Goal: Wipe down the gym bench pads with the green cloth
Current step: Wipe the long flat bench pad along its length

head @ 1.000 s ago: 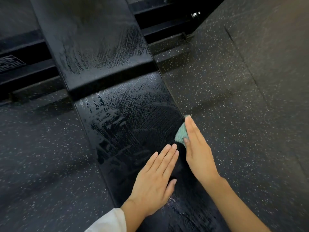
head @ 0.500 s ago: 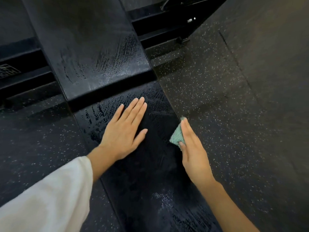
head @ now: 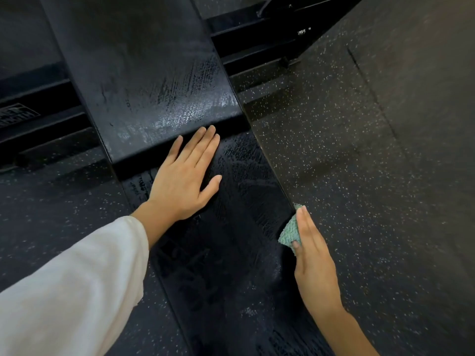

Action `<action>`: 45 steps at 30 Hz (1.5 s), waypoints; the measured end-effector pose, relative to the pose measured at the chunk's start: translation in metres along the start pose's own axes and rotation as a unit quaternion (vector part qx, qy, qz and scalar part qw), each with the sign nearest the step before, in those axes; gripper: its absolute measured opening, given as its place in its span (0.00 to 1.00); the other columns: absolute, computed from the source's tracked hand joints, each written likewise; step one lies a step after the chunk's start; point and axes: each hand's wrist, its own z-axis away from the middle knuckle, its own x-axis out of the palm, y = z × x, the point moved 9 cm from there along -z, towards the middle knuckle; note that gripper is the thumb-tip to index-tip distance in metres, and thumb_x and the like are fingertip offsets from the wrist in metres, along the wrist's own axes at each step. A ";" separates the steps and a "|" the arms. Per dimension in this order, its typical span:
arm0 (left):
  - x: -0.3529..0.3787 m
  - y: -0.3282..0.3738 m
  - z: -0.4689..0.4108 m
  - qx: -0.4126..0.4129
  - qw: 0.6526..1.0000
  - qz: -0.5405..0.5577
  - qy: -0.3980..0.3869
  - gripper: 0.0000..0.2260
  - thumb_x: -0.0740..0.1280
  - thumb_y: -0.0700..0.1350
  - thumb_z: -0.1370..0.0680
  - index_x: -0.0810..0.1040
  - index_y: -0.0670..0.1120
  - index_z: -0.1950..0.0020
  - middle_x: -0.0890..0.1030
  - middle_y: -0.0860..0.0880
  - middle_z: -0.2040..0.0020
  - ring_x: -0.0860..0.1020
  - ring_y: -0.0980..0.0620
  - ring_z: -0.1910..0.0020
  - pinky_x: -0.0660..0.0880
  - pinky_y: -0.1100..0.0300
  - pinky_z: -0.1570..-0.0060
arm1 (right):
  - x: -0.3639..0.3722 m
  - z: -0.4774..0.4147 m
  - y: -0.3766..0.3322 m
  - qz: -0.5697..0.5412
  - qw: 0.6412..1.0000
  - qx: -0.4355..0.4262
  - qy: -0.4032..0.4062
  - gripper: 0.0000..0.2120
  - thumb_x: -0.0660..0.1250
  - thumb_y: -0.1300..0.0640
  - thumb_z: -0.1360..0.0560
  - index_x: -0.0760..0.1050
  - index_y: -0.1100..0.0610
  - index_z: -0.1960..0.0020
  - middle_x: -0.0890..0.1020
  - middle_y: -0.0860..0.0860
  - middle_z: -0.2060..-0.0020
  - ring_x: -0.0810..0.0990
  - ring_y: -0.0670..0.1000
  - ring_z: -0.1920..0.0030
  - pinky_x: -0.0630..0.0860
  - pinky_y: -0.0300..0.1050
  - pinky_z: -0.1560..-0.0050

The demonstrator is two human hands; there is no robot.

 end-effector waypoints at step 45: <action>0.003 -0.002 -0.006 0.001 1.000 -0.009 -0.023 0.30 0.48 0.56 0.19 0.51 0.43 0.20 0.50 0.47 0.19 0.48 0.51 0.21 0.48 0.43 0.24 | 0.003 -0.120 -0.072 -0.055 0.996 -0.058 -0.026 0.27 0.55 0.60 0.18 0.51 0.53 0.21 0.56 0.47 0.22 0.57 0.47 0.24 0.53 0.34 0.30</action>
